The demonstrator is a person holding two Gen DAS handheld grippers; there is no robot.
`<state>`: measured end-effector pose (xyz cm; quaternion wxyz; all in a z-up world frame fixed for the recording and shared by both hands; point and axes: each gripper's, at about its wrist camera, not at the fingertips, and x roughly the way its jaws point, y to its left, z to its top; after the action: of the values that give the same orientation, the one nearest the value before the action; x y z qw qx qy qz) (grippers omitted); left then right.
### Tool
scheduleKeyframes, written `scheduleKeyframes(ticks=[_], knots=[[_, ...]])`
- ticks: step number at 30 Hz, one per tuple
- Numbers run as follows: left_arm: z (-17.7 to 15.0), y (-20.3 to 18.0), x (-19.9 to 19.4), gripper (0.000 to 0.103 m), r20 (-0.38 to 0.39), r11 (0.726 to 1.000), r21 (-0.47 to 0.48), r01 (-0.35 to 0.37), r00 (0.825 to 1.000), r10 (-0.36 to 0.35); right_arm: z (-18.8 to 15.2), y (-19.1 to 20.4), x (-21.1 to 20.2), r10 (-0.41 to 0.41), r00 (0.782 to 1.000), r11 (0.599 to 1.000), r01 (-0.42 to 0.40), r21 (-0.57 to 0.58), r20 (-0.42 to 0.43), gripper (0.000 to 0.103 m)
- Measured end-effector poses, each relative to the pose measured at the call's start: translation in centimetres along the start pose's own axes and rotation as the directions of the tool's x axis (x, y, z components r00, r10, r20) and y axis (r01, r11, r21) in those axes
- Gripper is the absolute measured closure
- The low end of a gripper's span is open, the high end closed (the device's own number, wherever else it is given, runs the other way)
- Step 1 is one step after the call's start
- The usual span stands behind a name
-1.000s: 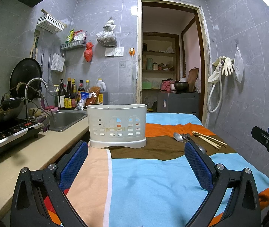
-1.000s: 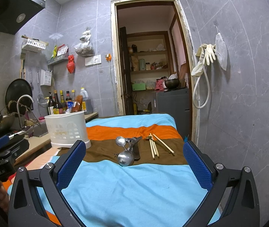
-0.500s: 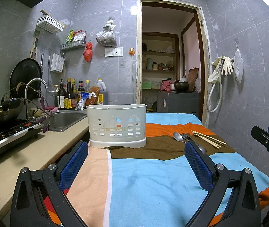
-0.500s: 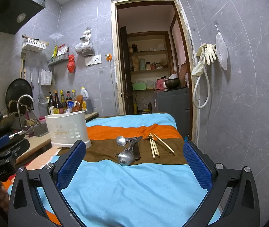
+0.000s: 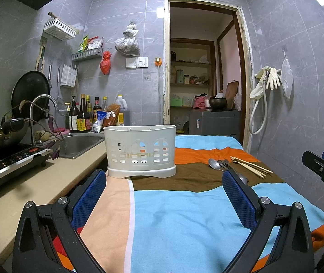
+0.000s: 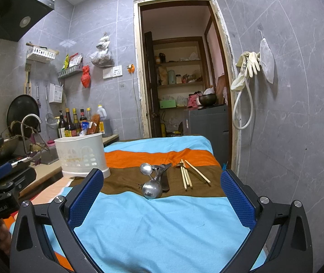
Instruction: Organize utensils
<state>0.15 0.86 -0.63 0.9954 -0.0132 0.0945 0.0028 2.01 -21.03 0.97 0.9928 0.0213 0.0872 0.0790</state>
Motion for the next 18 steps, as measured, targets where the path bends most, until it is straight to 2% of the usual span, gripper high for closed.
scheduleKeyframes(ticks=[18], knots=[[-0.11, 0.11, 0.04, 0.003, -0.002, 1.000, 0.002, 0.000, 1.000, 0.000, 0.01, 0.02, -0.04, 0.000, 1.000, 1.000, 0.000, 0.001, 0.000, 0.000]])
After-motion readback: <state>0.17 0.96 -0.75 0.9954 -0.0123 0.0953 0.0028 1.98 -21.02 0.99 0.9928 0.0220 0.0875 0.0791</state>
